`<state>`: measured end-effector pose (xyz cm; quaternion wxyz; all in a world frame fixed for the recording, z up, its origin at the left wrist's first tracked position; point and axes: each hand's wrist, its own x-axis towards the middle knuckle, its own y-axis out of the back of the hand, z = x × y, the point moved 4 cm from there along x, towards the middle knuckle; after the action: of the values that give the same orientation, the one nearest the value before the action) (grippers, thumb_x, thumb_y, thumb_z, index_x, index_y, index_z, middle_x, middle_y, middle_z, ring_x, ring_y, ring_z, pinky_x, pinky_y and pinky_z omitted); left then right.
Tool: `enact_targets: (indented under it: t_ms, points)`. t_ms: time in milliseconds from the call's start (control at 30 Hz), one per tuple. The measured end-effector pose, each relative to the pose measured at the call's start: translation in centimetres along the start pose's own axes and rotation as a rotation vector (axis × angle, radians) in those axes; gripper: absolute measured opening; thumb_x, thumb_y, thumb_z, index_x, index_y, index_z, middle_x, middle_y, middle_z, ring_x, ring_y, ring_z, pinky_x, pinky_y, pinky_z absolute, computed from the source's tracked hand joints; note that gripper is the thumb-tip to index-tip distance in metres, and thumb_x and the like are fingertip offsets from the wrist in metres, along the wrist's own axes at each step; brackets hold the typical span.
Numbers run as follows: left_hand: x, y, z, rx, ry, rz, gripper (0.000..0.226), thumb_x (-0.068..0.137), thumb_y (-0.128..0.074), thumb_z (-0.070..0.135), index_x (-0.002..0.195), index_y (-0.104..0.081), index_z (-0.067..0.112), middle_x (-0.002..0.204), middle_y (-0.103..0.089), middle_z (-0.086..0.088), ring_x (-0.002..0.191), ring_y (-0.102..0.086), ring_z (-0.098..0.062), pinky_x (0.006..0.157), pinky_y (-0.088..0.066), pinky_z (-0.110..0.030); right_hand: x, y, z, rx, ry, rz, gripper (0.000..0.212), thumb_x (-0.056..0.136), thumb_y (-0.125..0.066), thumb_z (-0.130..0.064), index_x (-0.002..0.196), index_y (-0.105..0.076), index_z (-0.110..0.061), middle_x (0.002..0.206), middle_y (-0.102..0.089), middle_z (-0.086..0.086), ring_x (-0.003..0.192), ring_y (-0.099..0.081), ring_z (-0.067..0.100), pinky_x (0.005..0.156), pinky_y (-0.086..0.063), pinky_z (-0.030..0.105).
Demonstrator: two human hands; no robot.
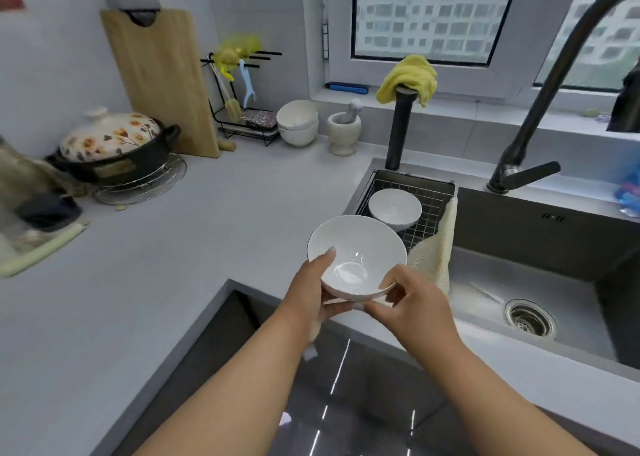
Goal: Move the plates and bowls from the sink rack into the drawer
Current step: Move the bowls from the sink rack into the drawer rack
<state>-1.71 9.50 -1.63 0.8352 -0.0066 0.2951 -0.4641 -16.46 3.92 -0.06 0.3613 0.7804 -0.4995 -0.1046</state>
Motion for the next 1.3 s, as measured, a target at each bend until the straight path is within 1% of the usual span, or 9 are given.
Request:
enact_targets:
  t_ms: [133, 300, 500, 600, 700, 967, 1067, 1167, 1300]
  points:
    - [-5.3, 1.6, -2.2, -0.143, -0.021, 0.065, 0.036, 0.092, -0.054, 0.032, 0.117, -0.058, 0.008, 0.110, -0.068, -0.020, 0.098, -0.068, -0.036, 0.086, -0.054, -0.055, -4.3, 0.3, -1.3, 0.181, 0.029, -0.114, 0.019, 0.080, -0.070, -0.042, 0.088, -0.054, -0.036, 0.066, -0.056, -0.006, 0.063, -0.052, 0.007, 0.057, -0.039, 0.016]
    - [-12.7, 3.6, -4.7, -0.227, -0.094, 0.181, 0.025, 0.093, -0.050, 0.033, 0.109, -0.058, 0.015, 0.105, -0.067, -0.013, 0.095, -0.066, -0.030, 0.065, -0.057, -0.039, -9.0, -0.4, -2.9, 0.480, -0.096, -0.196, 0.041, 0.090, -0.058, -0.037, 0.125, -0.037, -0.032, 0.081, -0.057, 0.004, 0.072, -0.059, 0.016, 0.064, -0.045, 0.027]
    - [-21.6, 8.3, -7.9, -0.349, -0.122, 0.367, 0.032, 0.096, -0.045, 0.043, 0.105, -0.059, 0.017, 0.103, -0.069, -0.015, 0.092, -0.068, -0.033, 0.079, -0.057, -0.046, -15.3, -4.4, -6.7, 0.874, -0.374, -0.626, 0.040, 0.093, -0.047, -0.047, 0.119, -0.051, -0.018, 0.105, -0.063, 0.013, 0.095, -0.065, 0.028, 0.086, -0.055, 0.046]
    - [-25.6, 11.5, -9.8, -0.356, -0.130, 0.473, 0.039, 0.097, -0.039, 0.048, 0.108, -0.058, 0.016, 0.100, -0.070, -0.015, 0.081, -0.071, -0.029, 0.065, -0.058, -0.039, -18.3, -6.7, -9.6, 0.950, -0.416, -0.801, 0.043, 0.093, -0.049, -0.041, 0.121, -0.055, -0.010, 0.111, -0.064, 0.026, 0.087, -0.068, 0.031, 0.087, -0.054, 0.047]
    - [-29.4, 14.8, -11.7, -0.350, -0.138, 0.561, 0.041, 0.099, -0.035, 0.048, 0.110, -0.058, 0.016, 0.096, -0.071, -0.014, 0.071, -0.072, -0.026, 0.054, -0.057, -0.033, -21.1, -8.7, -12.3, 0.924, -0.407, -0.883, 0.039, 0.091, -0.054, -0.036, 0.118, -0.058, -0.007, 0.107, -0.066, 0.026, 0.087, -0.068, 0.032, 0.084, -0.054, 0.044]
    - [-40.2, 23.8, -18.5, -0.167, -0.080, 0.905, 0.045, 0.099, -0.036, 0.052, 0.098, -0.065, 0.017, 0.086, -0.072, -0.010, 0.080, -0.069, -0.027, 0.077, -0.059, -0.044, -29.6, -14.6, -18.2, 0.668, -0.214, -1.055, 0.024, 0.091, -0.054, -0.031, 0.101, -0.061, -0.012, 0.087, -0.067, 0.008, 0.078, -0.066, 0.024, 0.074, -0.054, 0.041]
    - [-44.6, 28.5, -22.9, 0.027, -0.010, 1.029, 0.057, 0.086, -0.033, 0.070, 0.091, -0.064, 0.022, 0.092, -0.070, -0.004, 0.092, -0.065, -0.023, 0.091, -0.051, -0.045, -34.0, -17.7, -19.6, 0.547, -0.159, -1.121, 0.051, 0.071, -0.063, -0.050, 0.107, -0.061, -0.015, 0.103, -0.068, 0.011, 0.093, -0.066, 0.028, 0.080, -0.058, 0.047]
    - [-49.6, 31.3, -26.5, 0.331, 0.074, 1.089, 0.043, 0.098, -0.029, 0.052, 0.089, -0.055, 0.019, 0.094, -0.061, 0.001, 0.092, -0.056, -0.018, 0.088, -0.045, -0.036, -38.6, -21.2, -20.1, 0.408, -0.111, -1.154, 0.064, 0.061, -0.064, -0.057, 0.112, -0.059, -0.020, 0.108, -0.066, 0.004, 0.096, -0.065, 0.022, 0.080, -0.058, 0.045]
    - [-54.8, 34.8, -32.8, 0.577, 0.256, 1.086, 0.055, 0.100, -0.029, 0.049, 0.143, -0.038, 0.016, 0.148, -0.039, 0.000, 0.139, -0.032, -0.020, 0.116, -0.024, -0.036, -44.1, -25.4, -20.3, 0.185, -0.048, -1.148, 0.064, 0.059, -0.067, -0.060, 0.110, -0.056, -0.023, 0.106, -0.064, -0.001, 0.093, -0.064, 0.020, 0.082, -0.056, 0.048]
